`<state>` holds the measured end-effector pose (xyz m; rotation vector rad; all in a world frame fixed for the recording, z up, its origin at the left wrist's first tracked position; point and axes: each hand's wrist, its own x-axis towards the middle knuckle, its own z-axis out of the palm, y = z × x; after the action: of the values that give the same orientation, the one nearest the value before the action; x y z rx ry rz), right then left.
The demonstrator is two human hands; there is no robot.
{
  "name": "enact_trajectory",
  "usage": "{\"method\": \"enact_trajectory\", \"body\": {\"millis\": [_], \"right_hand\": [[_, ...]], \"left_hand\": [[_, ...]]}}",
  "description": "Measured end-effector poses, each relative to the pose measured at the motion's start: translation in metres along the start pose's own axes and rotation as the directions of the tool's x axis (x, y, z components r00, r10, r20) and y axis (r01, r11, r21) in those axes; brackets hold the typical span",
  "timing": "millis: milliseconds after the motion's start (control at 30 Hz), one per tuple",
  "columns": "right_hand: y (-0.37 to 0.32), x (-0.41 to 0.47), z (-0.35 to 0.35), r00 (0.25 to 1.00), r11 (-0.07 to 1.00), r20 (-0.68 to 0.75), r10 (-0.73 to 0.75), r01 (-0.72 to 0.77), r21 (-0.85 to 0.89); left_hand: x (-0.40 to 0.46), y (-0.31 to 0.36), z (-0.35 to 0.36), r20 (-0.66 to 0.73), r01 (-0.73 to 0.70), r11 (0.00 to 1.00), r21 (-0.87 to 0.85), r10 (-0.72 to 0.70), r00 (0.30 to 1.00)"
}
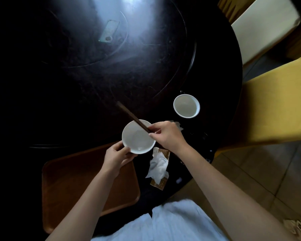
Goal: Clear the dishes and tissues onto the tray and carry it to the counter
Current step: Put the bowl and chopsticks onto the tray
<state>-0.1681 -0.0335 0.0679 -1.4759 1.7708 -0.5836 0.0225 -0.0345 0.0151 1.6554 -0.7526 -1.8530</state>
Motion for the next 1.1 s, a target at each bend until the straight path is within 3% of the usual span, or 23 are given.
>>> {"method": "enact_trajectory", "body": {"millis": [100,233,433,800,900,1000,1100], "right_hand": [[-0.004,-0.014,-0.001,0.996,0.955,-0.044,0.077,-0.061,0.290],[-0.015,-0.032,0.012,0.987,0.810,0.009,0.161,-0.137,0.570],[-0.038,-0.049,0.051,0.976,0.766,0.045,0.214,-0.196,0.612],[-0.080,-0.049,0.102,0.988,0.812,-0.071,0.140,-0.074,0.578],[-0.085,-0.042,0.117,0.987,0.889,-0.120,0.108,-0.041,0.455],[-0.089,-0.036,0.137,0.989,0.983,-0.144,0.023,0.004,0.182],[-0.093,-0.027,0.158,0.990,0.979,-0.042,-0.131,0.123,-0.166]], "left_hand": [[-0.010,0.001,-0.023,-0.013,-0.032,0.999,-0.037,0.031,0.999],[-0.023,-0.007,-0.069,-0.064,-0.035,0.999,-0.040,0.033,0.997],[-0.039,-0.030,-0.141,-0.168,-0.002,1.000,-0.001,0.002,0.986],[-0.053,-0.045,-0.215,-0.169,0.001,0.983,0.183,0.030,0.985],[-0.051,-0.045,-0.227,-0.135,0.007,0.971,0.239,0.026,0.991],[-0.050,-0.045,-0.236,-0.108,0.001,0.961,0.278,0.031,0.994],[-0.050,-0.045,-0.246,-0.086,-0.002,0.958,0.288,0.028,0.996]]}}
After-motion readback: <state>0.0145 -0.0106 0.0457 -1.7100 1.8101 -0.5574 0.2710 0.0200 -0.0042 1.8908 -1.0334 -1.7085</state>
